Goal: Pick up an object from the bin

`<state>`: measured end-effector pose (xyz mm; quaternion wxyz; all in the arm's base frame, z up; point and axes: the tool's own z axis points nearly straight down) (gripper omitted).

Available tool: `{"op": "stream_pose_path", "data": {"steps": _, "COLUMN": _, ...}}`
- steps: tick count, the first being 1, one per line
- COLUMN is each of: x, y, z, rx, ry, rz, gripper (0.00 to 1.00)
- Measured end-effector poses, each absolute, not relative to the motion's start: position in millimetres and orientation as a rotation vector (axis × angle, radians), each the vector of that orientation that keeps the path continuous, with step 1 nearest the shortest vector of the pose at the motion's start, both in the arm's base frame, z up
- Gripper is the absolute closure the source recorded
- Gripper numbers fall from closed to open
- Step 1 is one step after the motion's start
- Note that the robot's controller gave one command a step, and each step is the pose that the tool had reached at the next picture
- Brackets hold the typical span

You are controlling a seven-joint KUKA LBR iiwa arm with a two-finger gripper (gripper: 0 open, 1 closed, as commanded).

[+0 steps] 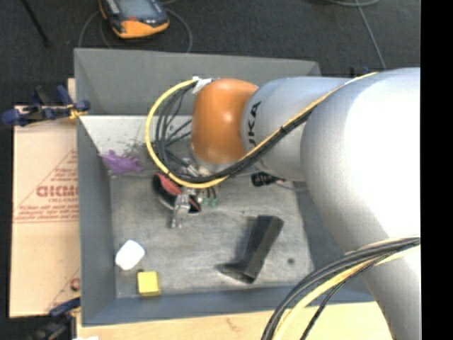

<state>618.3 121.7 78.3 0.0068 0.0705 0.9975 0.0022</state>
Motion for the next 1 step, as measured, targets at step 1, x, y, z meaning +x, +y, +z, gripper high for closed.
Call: {"op": "stream_pose_path", "data": {"steps": 1, "x": 609.0, "y": 124.5, "z": 117.7, "rx": 0.156, "ry": 3.142, "rz": -0.004, "gripper": 1.0}}
